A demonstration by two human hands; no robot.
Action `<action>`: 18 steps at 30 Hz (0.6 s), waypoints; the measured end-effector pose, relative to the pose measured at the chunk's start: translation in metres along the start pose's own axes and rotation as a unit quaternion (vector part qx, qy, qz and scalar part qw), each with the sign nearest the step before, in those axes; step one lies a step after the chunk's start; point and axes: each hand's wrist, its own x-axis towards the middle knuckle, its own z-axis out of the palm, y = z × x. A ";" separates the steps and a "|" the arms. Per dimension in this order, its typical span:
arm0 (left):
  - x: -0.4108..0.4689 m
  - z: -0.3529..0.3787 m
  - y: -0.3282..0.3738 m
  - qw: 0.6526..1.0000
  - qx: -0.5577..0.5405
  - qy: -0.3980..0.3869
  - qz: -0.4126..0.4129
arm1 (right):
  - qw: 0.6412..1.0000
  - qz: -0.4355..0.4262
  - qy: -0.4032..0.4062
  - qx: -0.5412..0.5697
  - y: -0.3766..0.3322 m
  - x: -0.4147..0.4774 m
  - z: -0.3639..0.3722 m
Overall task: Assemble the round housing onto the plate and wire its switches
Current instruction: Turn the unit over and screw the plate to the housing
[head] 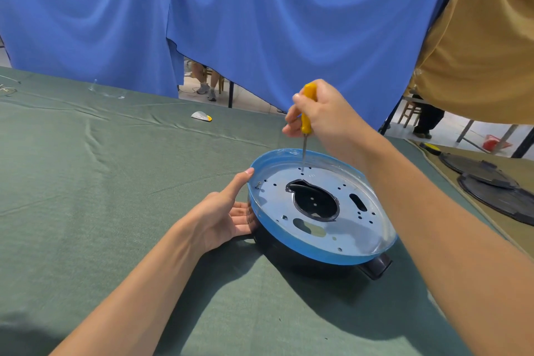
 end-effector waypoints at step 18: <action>-0.001 -0.001 0.000 1.000 0.006 -0.027 -0.003 | 0.874 -0.049 -0.226 -0.427 0.036 -0.005 0.052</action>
